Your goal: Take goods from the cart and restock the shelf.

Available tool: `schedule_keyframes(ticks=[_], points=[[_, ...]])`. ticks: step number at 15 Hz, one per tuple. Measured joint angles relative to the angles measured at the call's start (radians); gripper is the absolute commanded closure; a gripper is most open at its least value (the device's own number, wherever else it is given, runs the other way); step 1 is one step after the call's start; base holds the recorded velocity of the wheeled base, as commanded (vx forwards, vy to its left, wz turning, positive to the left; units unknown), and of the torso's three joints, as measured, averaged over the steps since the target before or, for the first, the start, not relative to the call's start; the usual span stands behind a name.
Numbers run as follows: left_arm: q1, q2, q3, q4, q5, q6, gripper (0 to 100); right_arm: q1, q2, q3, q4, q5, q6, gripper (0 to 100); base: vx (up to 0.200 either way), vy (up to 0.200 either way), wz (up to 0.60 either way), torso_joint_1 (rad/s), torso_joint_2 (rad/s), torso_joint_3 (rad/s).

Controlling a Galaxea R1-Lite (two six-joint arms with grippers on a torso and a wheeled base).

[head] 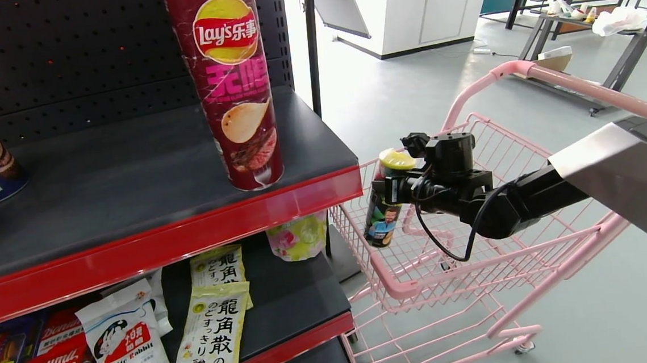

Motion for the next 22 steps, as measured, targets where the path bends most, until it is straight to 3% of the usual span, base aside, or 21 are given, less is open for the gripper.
schedule_keyframes(ticks=[6,11,16,20,21,22], points=[[0.0,0.002,-0.006,0.0,-0.001,0.0,0,-0.007,-0.112,0.09,0.007,-0.018,-0.041,100,0.0,0.0,0.0,0.0,0.0,0.0],[0.0,-0.008,-0.007,-0.001,-0.01,0.003,0,-0.11,-0.392,0.198,0.051,-0.042,-0.179,100,0.0,0.0,0.0,0.0,0.0,0.0],[-0.002,-0.004,-0.024,-0.014,-0.03,0.004,0,-0.143,-0.759,0.272,0.418,0.019,-0.179,100,0.0,0.0,0.0,0.0,0.0,0.0],[-0.002,0.003,-0.033,-0.015,-0.043,0.007,0,-0.065,-1.015,0.376,0.565,0.061,-0.162,100,0.0,0.0,0.0,0.0,0.0,0.0],[-0.002,0.003,-0.033,-0.015,-0.047,0.021,0,-0.026,-1.075,0.415,0.598,0.062,-0.163,100,0.0,0.0,0.0,0.0,0.0,0.0],[-0.004,0.005,-0.033,-0.014,-0.05,0.058,0,0.019,-1.131,0.468,0.623,0.061,-0.163,100,0.0,0.0,0.0,0.0,0.0,0.0]])
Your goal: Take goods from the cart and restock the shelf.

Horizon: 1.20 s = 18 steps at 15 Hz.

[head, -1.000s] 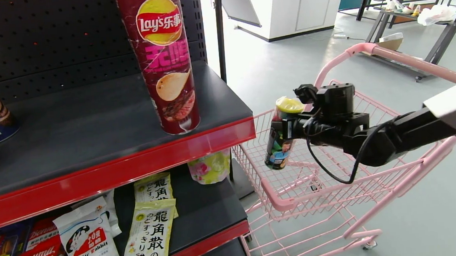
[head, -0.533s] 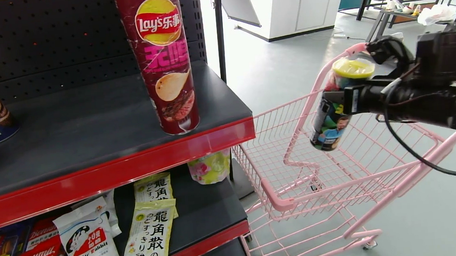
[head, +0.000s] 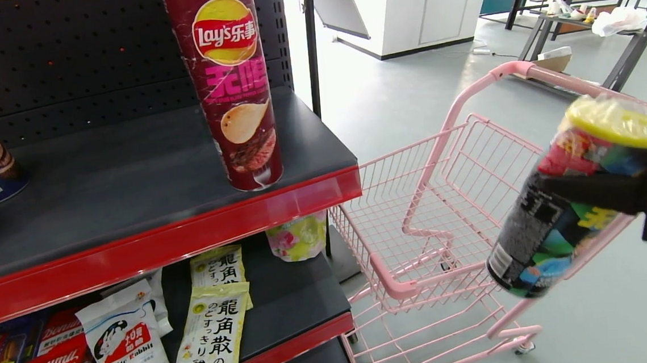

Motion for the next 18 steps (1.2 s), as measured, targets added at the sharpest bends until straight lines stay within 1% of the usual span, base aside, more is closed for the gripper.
schedule_keyframes(ticks=[1,2,5,7,13,15,18], points=[[-0.001,0.004,0.002,0.002,-0.001,0.038,0,0.028,-0.039,0.032,0.013,-0.002,-0.003,100,0.0,0.0,0.0,0.0,0.0,0.0],[-0.001,0.01,0.002,0.002,-0.002,0.058,0,0.041,-0.064,0.047,0.013,-0.004,-0.006,100,0.0,0.0,0.0,0.0,0.0,0.0],[-0.002,0.037,-0.009,0.001,-0.002,0.077,0,0.053,-0.108,0.068,0.019,0.0,-0.047,100,0.0,0.0,0.0,0.0,0.0,0.0],[-0.001,0.049,-0.013,0.001,0.001,0.094,0,0.054,-0.115,0.072,0.017,-0.001,-0.05,100,-0.2,0.0,0.0,0.0,0.0,0.007],[0.0,0.068,-0.014,0.001,0.005,0.095,0,0.054,-0.114,0.081,0.02,-0.001,-0.051,100,-0.2,0.0,0.0,0.003,0.0,0.001],[0.0,0.07,-0.014,0.001,0.0,0.095,0,0.054,-0.113,0.083,0.019,-0.002,-0.052,100,0.0,0.0,0.0,0.0,0.0,0.0],[0.0,0.068,-0.013,0.001,-0.001,0.095,0,0.051,-0.104,0.086,0.015,-0.017,-0.063,100,0.0,0.0,0.6,-0.003,0.0,0.007]])
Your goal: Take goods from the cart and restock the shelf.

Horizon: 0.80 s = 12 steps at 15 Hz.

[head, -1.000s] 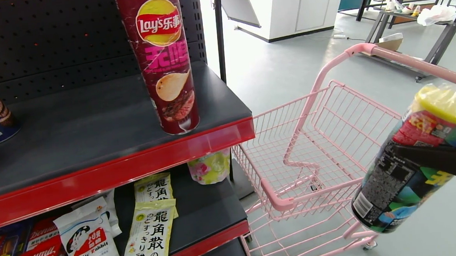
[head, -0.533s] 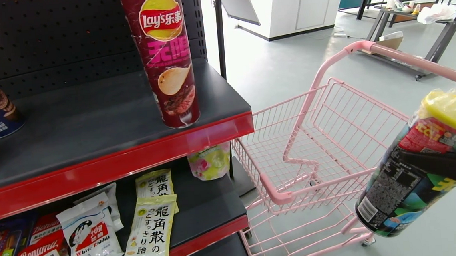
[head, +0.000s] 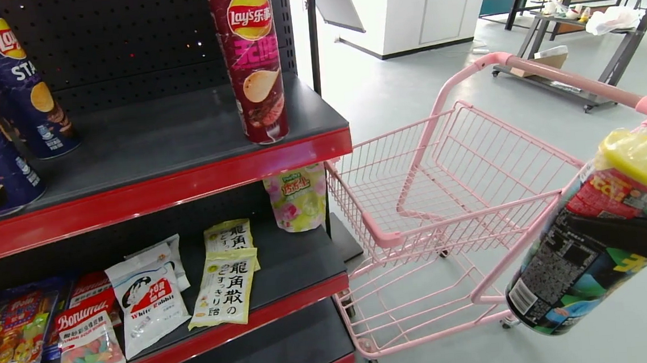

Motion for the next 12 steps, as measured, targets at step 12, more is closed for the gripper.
schedule_keyframes(ticks=[12], points=[[0.0,-0.001,-0.001,-0.002,0.001,0.0,0,0.002,0.037,-0.007,-0.006,0.004,-0.026,100,0.0,0.0,0.2,0.033,-0.08,-0.056]])
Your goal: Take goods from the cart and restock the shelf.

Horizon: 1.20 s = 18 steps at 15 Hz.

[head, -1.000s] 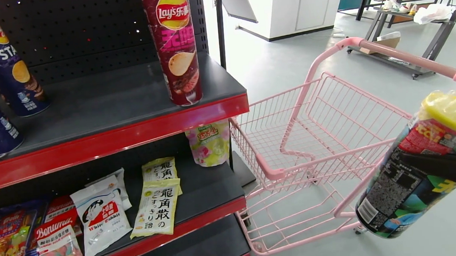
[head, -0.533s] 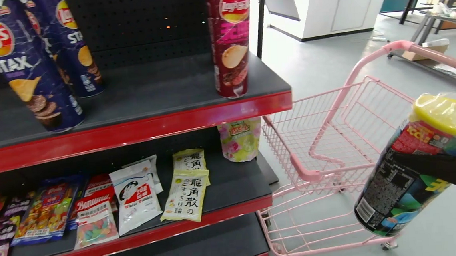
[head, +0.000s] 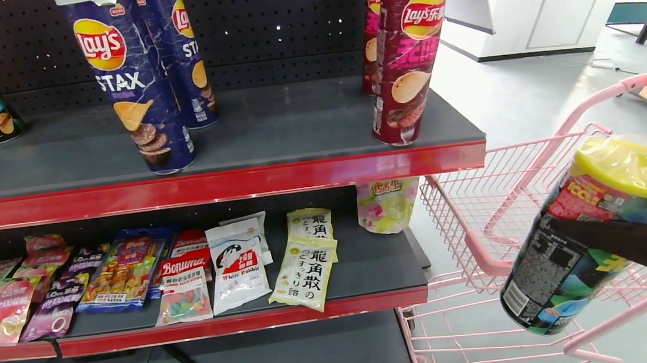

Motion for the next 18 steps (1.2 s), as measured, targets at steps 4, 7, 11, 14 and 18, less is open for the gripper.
schedule_keyframes(ticks=[4,7,11,14,18], points=[[0.001,-0.001,-0.005,0.0,0.001,0.0,0,0.001,0.011,-0.016,-0.001,0.002,0.0,100,0.0,0.0,0.0,0.179,-0.52,-0.326],[0.002,-0.001,-0.013,0.0,0.001,0.0,0,0.002,0.014,-0.018,-0.002,0.004,-0.021,100,0.0,0.0,0.0,0.224,-0.57,-0.354],[0.0,0.0,-0.018,-0.001,0.0,0.0,0,0.003,0.017,-0.016,-0.001,0.01,-0.025,100,0.0,0.05,0.0,0.234,-0.58,-0.342],[0.001,0.001,-0.025,0.0,0.0,0.0,0,0.002,0.022,-0.005,-0.001,0.02,-0.074,100,0.0,0.2,0.0,0.095,-0.24,-0.136],[0.001,0.001,-0.029,0.001,0.001,0.0,0,-0.001,0.022,0.0,-0.001,0.094,-0.074,100,0.0,0.2,0.0,0.017,-0.01,-0.01]])
